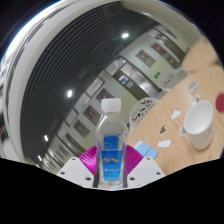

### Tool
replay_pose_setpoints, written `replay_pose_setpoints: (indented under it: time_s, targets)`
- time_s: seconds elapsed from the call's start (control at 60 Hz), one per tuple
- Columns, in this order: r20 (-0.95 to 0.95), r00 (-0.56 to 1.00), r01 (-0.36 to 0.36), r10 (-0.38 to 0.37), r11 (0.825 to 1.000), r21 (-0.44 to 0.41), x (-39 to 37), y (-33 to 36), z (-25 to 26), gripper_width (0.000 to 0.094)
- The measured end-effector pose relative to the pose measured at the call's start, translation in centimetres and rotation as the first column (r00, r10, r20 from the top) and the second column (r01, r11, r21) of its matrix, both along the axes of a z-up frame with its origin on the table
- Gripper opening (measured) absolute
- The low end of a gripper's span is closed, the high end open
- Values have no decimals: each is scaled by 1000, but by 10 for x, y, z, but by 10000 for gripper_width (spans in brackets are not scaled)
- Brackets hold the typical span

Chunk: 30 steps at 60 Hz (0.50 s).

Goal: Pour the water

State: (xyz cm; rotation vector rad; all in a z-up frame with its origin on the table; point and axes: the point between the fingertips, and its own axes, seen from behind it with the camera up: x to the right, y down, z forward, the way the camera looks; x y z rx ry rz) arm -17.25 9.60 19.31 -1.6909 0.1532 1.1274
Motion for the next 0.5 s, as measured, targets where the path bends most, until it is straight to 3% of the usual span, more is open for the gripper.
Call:
replay_pose_setpoints:
  time_s: [0.117, 0.217, 0.333, 0.433, 0.5]
  targets:
    - [-337, 939, 12, -66, 987, -160, 29, 17, 13, 318]
    - [-499, 857, -42, -128, 948, -316, 71, 2, -5, 318]
    - [-616, 773, -121, -154, 917, -381, 85, 2, -9, 327]
    - [-673, 704, -154, -226, 876, -456, 79, -8, -6, 339]
    - [-687, 683, -165, -249, 863, -477, 85, -15, -9, 341]
